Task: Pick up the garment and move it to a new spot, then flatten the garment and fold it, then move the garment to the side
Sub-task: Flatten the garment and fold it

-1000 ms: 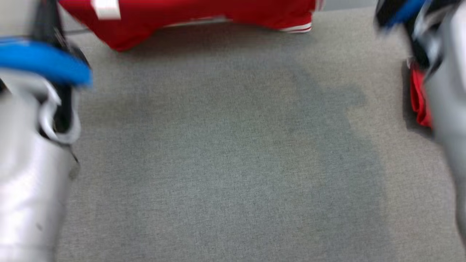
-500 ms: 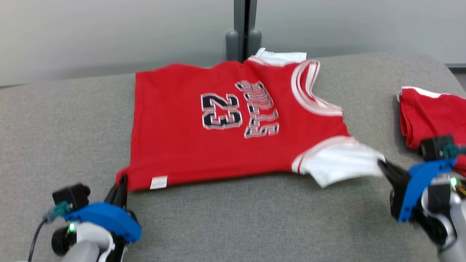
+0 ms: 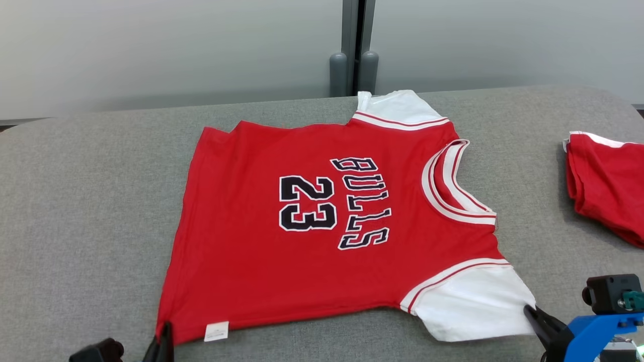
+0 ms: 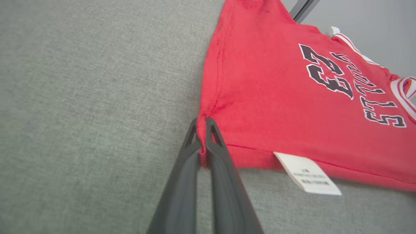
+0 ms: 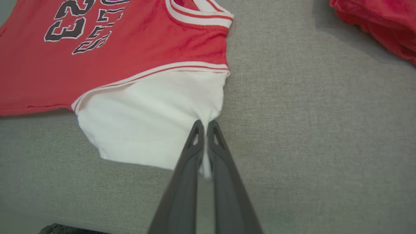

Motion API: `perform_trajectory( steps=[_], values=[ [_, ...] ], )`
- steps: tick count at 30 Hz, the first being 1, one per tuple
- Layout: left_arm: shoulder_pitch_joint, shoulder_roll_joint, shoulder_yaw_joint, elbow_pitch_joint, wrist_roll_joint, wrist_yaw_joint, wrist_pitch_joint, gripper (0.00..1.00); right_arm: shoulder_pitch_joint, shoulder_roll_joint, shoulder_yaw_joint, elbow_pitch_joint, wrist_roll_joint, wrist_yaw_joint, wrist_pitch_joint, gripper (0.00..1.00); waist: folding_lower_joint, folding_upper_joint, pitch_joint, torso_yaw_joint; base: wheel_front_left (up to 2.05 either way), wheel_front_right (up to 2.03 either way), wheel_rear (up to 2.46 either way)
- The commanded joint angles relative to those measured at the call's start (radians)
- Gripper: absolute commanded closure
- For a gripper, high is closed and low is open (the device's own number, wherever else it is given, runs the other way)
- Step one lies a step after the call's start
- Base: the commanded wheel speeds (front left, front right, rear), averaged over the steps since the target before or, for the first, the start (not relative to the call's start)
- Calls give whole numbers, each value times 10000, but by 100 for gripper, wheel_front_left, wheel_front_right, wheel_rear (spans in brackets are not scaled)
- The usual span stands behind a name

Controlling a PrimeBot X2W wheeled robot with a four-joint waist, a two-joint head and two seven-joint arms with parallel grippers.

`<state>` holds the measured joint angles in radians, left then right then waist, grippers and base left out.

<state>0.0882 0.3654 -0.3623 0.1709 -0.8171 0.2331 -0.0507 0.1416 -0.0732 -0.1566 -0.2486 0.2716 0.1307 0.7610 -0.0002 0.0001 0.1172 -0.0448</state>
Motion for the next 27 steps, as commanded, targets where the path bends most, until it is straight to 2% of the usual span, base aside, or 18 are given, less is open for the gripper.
perform_trajectory(
  steps=[1,9,14,18,24,25,26,27],
  values=[
    [461,-55,97,-585,-54,367,44,100,296,125,-73,-366,-87,2,183,100,2,-1,47,22,0,0,0],
    [1618,376,-215,-2035,278,1486,841,100,1093,223,-390,-1095,15,2,1478,100,2,-1,54,18,0,0,0],
    [1941,668,-298,-3012,183,1808,1493,100,1021,226,-482,-1455,27,2,1686,100,2,-1,44,-10,0,0,0],
    [1755,616,-135,-3748,-28,1824,1626,100,727,227,-492,-1532,75,2,1451,100,2,-1,-45,-24,0,0,0],
    [1400,696,-449,-3752,53,1704,2002,100,634,229,-309,-1265,18,2,1405,100,2,-1,-177,-105,0,0,0],
    [1311,720,-470,-3727,27,1643,2072,100,523,229,-240,-1213,-18,2,1366,100,2,-1,-178,-133,0,0,0],
    [1133,714,-478,-3606,-245,1386,2281,100,287,227,-76,-1077,-56,2,1327,100,2,-1,-151,-173,0,0,0],
    [1133,714,-478,-3606,-245,1386,2281,100,287,227,-76,-1077,-56,2,1327,100,2,-1,-151,-173,0,0,0]
  ],
)
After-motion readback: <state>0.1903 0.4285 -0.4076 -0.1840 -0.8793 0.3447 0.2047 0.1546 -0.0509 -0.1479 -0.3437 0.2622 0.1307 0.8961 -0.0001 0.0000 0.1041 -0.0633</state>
